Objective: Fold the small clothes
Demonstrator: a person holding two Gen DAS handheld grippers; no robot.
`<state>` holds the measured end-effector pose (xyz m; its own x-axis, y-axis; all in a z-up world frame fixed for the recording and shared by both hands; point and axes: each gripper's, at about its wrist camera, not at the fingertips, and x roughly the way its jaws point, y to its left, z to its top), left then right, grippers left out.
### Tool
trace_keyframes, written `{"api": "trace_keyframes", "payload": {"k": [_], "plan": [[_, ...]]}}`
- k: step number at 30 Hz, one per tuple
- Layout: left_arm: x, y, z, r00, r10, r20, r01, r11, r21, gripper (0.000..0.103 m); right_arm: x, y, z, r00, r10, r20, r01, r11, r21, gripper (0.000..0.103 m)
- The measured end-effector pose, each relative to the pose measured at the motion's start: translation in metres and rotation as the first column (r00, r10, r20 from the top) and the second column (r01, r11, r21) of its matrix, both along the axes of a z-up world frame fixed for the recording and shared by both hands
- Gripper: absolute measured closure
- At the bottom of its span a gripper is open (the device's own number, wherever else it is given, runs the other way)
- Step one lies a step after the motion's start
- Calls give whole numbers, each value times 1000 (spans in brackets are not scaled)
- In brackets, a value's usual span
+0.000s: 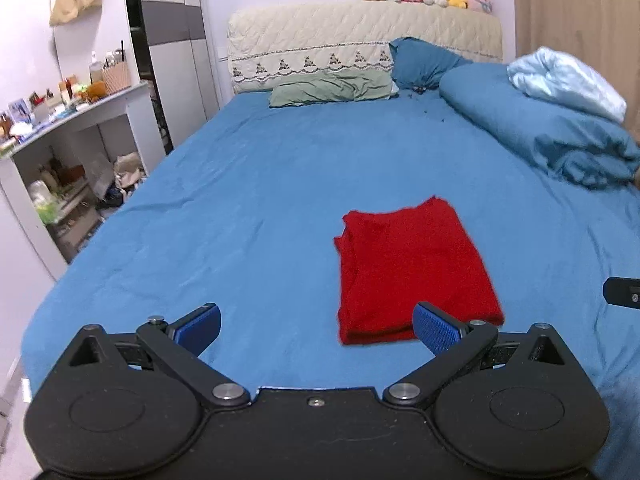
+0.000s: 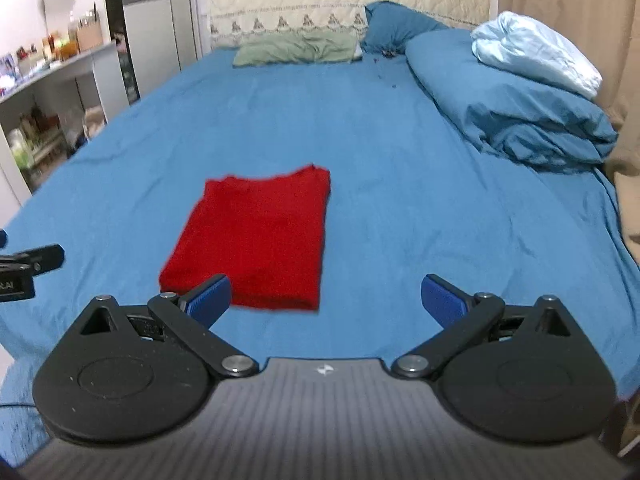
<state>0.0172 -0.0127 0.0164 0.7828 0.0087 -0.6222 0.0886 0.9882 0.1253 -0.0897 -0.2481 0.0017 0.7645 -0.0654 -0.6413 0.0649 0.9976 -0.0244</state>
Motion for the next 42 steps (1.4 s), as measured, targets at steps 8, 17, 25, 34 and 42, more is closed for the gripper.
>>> {"api": "trace_keyframes", "payload": {"k": [8,17,25,34,42], "plan": [[-19,-3,-9,1000,-26,-2,26,998,-50,0,-26,7,-22,999,-17,-50,17,1000,2,0],[-27,-6,-9,999,-40,6,40,996,-75,0,-34,10,-17,999,-36,-33,35,999,-17,0],[-30,-9,-7,998,-51,26,53,996,-70,0,-37,10,-17,999,-40,-36,40,999,-10,0],[-31,-3,-4,998,-50,32,52,996,-70,0,-36,8,-16,999,-41,-33,41,999,-6,0],[-31,-1,-2,998,-40,39,43,996,-74,0,-36,12,-16,999,-41,-35,41,999,-4,0]]}}
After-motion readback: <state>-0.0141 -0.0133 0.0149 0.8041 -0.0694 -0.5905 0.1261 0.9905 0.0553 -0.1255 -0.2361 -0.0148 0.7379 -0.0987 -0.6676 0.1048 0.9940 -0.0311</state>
